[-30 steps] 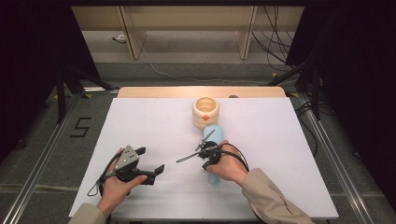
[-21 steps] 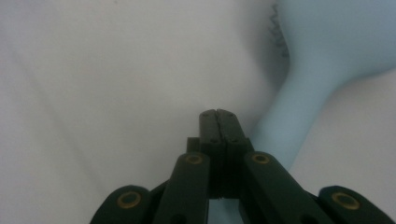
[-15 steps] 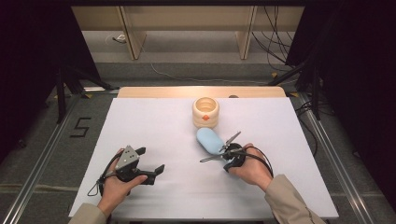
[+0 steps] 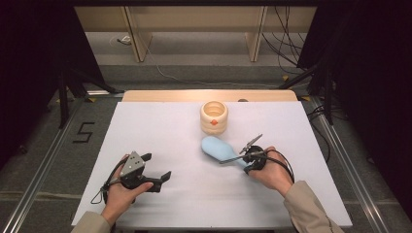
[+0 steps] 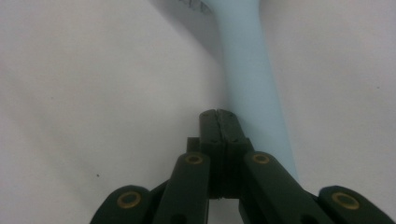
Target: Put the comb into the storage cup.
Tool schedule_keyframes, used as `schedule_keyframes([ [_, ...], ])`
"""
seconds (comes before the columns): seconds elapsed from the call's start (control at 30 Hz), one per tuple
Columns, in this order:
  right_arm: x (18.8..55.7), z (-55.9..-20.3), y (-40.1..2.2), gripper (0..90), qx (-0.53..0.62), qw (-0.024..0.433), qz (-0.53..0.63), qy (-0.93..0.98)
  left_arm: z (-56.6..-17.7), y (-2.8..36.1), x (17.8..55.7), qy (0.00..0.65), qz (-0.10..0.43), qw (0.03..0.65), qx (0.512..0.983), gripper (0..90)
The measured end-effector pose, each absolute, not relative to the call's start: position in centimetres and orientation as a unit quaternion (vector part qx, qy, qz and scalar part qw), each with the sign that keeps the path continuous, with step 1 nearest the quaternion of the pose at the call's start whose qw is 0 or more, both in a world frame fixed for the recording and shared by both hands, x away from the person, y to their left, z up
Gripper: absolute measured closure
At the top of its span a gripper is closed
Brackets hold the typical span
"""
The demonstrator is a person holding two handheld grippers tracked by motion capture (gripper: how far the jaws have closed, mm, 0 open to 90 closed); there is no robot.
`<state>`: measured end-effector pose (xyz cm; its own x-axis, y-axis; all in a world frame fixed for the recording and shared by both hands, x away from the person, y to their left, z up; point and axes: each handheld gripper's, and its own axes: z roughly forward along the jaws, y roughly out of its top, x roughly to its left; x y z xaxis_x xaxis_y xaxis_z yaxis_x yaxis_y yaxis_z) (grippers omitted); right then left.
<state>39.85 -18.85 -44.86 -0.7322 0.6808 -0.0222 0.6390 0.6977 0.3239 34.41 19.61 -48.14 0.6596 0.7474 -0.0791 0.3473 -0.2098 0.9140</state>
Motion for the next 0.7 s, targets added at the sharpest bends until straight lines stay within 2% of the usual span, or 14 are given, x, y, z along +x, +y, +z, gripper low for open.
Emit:
schedule_keyframes([
  [0.5,39.8,-44.3,-19.2,88.2,0.344,0.053,0.178,0.921,-48.1,19.7,34.4,0.364,0.197,0.513,0.752,0.0],
  [0.6,39.5,-43.5,-19.2,80.3,0.333,0.043,0.201,0.92,-48.1,19.7,34.4,0.364,0.197,0.513,0.752,0.0],
  [0.63,39.5,-43.5,-19.2,80.3,0.333,0.043,0.201,0.92,-48.1,19.7,34.4,0.364,0.198,0.513,0.752,0.0],
  [0.7,39.4,-42.8,-19.4,70.8,0.327,0.033,0.229,0.916,-48.1,19.7,34.4,0.363,0.197,0.513,0.752,0.0],
])
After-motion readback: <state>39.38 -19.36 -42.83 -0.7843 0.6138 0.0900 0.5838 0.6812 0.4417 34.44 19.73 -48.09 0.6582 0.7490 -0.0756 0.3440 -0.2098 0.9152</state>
